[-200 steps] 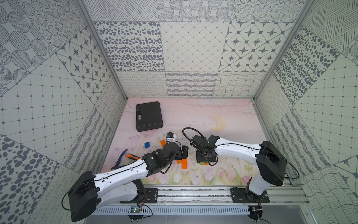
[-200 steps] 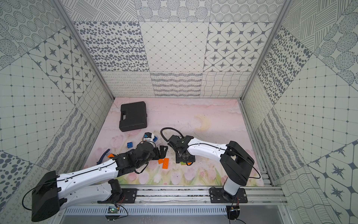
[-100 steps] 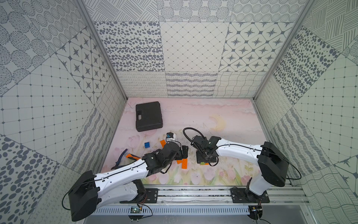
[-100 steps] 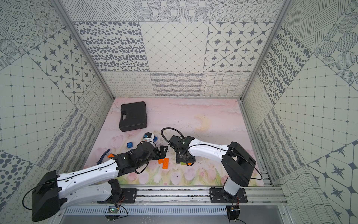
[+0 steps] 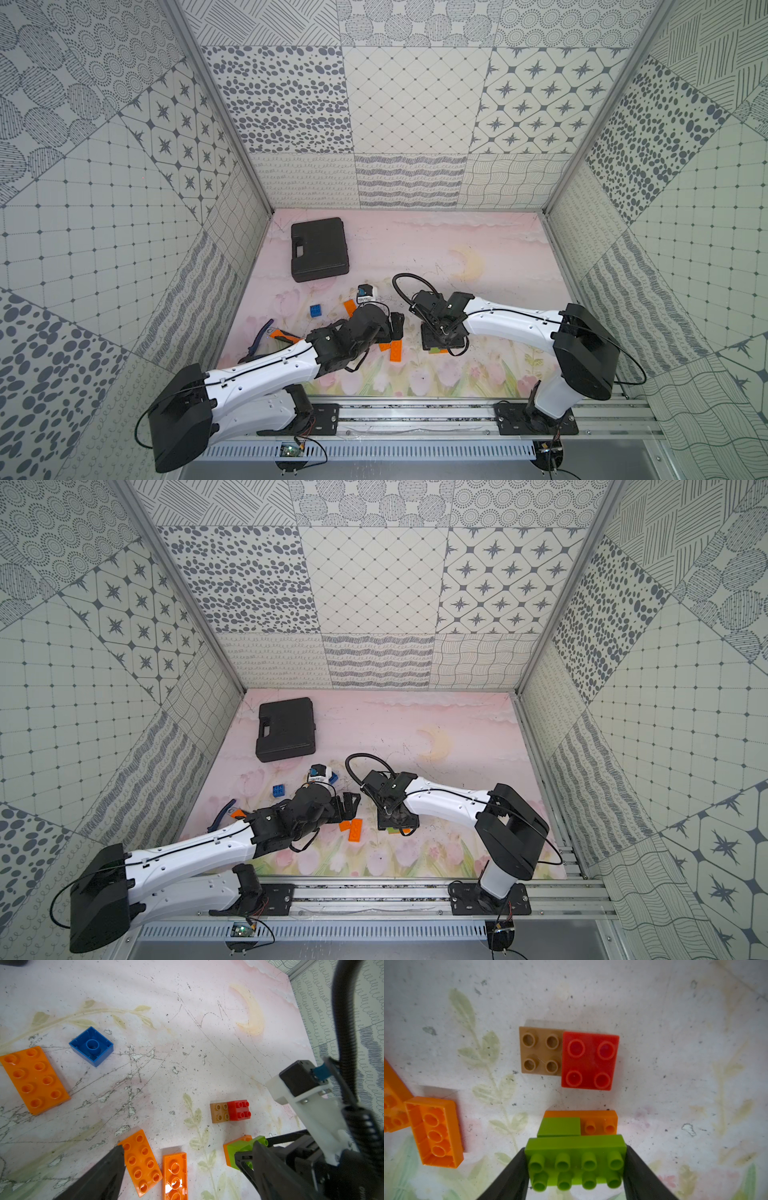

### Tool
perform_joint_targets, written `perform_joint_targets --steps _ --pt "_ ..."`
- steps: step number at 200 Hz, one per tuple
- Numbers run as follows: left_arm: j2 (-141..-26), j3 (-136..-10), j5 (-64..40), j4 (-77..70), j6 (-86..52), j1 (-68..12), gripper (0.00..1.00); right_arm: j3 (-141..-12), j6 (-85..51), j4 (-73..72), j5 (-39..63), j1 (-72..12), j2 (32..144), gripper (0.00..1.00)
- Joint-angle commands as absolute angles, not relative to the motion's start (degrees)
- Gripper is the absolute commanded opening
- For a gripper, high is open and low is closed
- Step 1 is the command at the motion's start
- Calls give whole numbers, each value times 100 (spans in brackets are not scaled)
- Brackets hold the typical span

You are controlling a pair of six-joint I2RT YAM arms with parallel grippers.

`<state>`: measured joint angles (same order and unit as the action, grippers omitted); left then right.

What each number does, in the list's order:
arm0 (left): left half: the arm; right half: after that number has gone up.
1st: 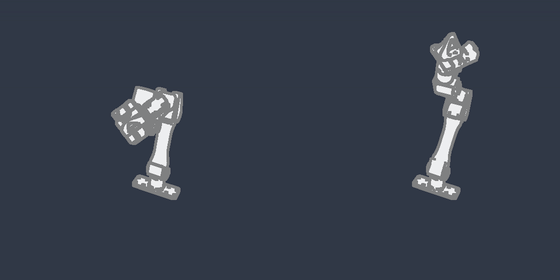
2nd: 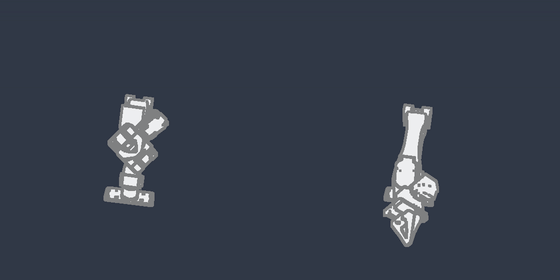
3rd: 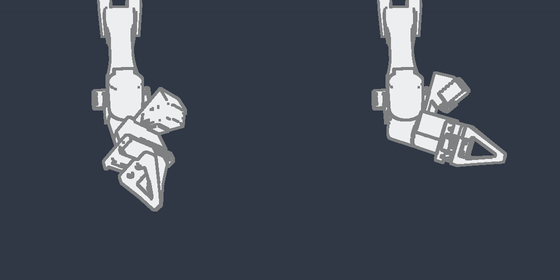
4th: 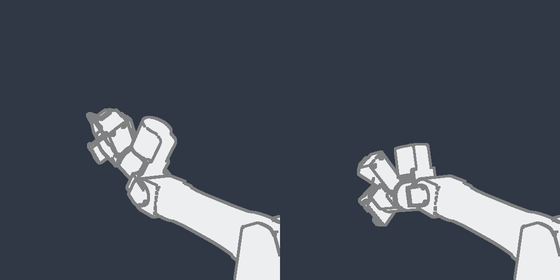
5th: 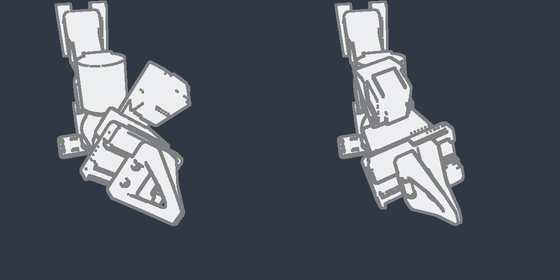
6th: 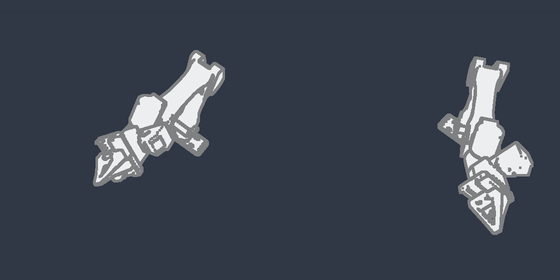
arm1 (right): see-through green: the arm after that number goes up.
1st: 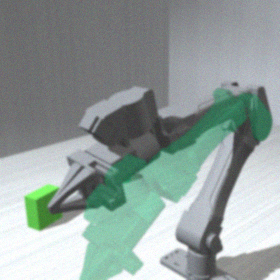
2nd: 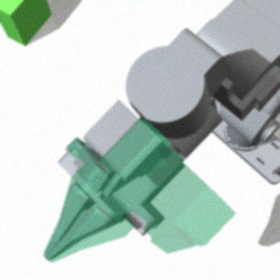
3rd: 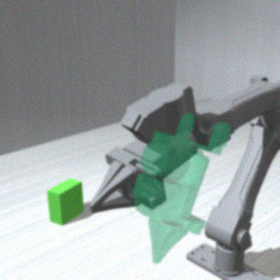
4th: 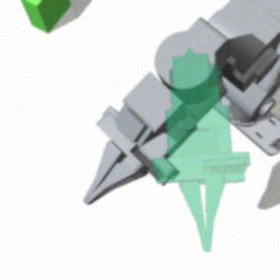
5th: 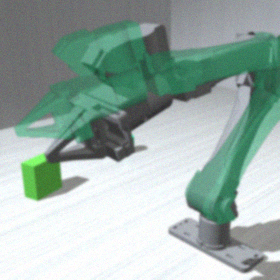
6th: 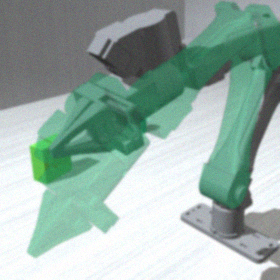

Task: Assemble the number 5 with lego
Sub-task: Assemble the lego brick with the lego brick.

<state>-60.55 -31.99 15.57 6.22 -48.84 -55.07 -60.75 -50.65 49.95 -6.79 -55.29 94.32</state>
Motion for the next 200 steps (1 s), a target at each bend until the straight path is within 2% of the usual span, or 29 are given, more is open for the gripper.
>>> perform_joint_targets --steps 1,110,150,200 --pt "-6072 -3226 1555 484 -4861 -5500 99 -5906 -5037 4969 -788 -5520 9612 62" --pt "-6180 -3274 1512 461 -4855 -5511 99 -5853 -4987 4979 -739 -5494 9573 61" --pt "-6228 -3323 1494 455 -4810 -5500 99 -5901 -4968 4881 -865 -5500 9186 61" --pt "-6231 -3337 1492 468 -4799 -5500 99 -5751 -4931 4804 -646 -5411 9444 60"
